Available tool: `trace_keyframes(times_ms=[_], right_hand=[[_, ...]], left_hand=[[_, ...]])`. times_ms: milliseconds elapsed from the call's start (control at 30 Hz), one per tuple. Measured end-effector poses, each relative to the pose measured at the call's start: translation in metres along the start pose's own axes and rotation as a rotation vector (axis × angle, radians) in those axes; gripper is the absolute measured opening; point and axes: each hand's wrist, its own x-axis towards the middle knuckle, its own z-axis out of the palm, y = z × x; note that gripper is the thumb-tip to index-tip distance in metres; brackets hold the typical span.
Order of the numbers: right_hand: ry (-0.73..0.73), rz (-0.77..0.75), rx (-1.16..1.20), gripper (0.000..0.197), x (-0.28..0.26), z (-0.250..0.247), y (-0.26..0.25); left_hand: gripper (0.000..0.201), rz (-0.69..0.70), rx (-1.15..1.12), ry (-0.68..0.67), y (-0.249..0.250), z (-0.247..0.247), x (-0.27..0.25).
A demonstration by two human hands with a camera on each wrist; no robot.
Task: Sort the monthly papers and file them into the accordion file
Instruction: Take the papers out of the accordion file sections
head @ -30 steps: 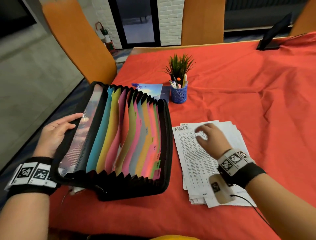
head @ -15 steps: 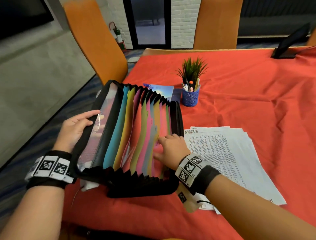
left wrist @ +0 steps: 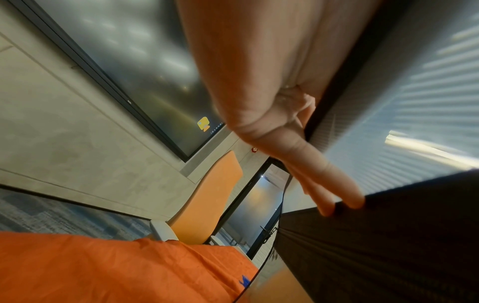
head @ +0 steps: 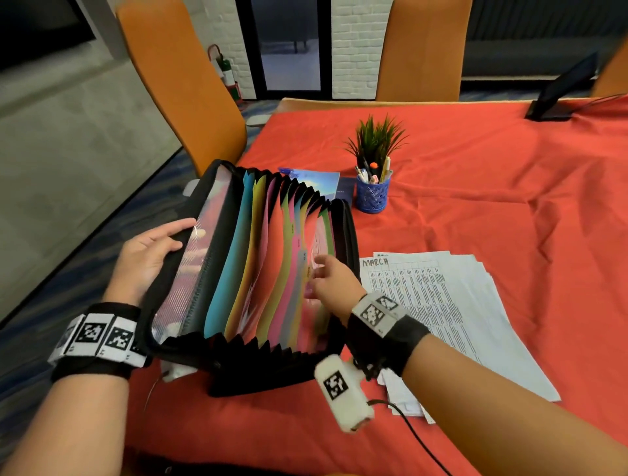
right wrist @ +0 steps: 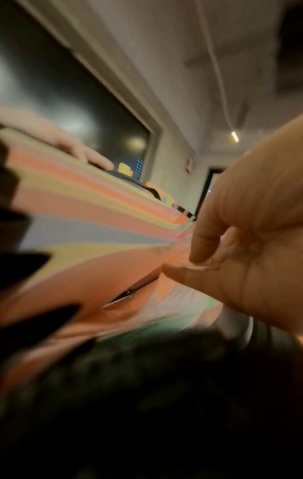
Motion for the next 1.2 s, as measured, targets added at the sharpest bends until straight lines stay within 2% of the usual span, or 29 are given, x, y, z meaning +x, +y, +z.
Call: trace_keyframes(times_ms=[33, 67, 167, 200, 267, 333, 433, 533, 600, 833, 967, 1033, 1100, 1200], right_hand=[[-0.002, 0.070, 0.095, 0.046, 0.003, -0.001, 0.001], [-0.023, 0.100, 0.073, 0.040, 0.006, -0.002, 0.001], [-0.130, 0.072, -0.307, 0.018, 0.005, -0.001, 0.005], [-0.145, 0.073, -0.423, 0.024, 0.005, 0.001, 0.009], [-0.122, 0.165, -0.579, 0.052, 0.005, 0.005, 0.014], [-0.065, 0.209, -0.632, 0.056, 0.003, 0.008, 0.017], [-0.053, 0.234, -0.513, 0.051, 0.010, 0.011, 0.026], [-0.069, 0.246, -0.306, 0.024, 0.013, 0.007, 0.029], [-0.065, 0.280, -0.192, 0.023, 0.018, 0.002, 0.032], [-0.026, 0.250, -0.162, 0.003, 0.033, -0.004, 0.044], [-0.036, 0.265, -0.038, 0.008, 0.040, -0.001, 0.044], [-0.096, 0.272, -0.089, 0.024, 0.041, -0.004, 0.044], [-0.098, 0.240, -0.102, 0.030, 0.040, -0.014, 0.042], [0.021, 0.143, 0.008, 0.015, 0.032, -0.050, 0.037]], left_hand=[[0.044, 0.007, 0.003, -0.001, 0.000, 0.000, 0.000], [0.043, 0.013, 0.016, 0.003, 0.000, 0.000, 0.000], [0.047, 0.031, 0.046, 0.023, 0.000, 0.004, -0.003], [0.049, 0.031, 0.039, 0.026, 0.000, 0.006, -0.004], [0.047, 0.024, 0.021, 0.037, -0.002, 0.009, -0.006], [0.043, 0.018, 0.003, 0.033, -0.004, 0.010, -0.008], [0.042, 0.000, -0.041, 0.026, -0.007, 0.012, -0.010], [0.042, -0.016, -0.066, 0.017, -0.007, 0.017, -0.011], [0.044, -0.017, -0.061, 0.010, -0.009, 0.017, -0.011], [0.043, 0.028, -0.068, 0.015, -0.003, 0.024, -0.013], [0.044, 0.011, -0.087, 0.018, -0.005, 0.022, -0.010], [0.047, -0.010, -0.123, 0.013, -0.006, 0.020, -0.008], [0.046, -0.017, -0.146, -0.011, -0.006, 0.020, -0.006], [0.045, -0.010, -0.146, -0.019, -0.006, 0.014, -0.002]])
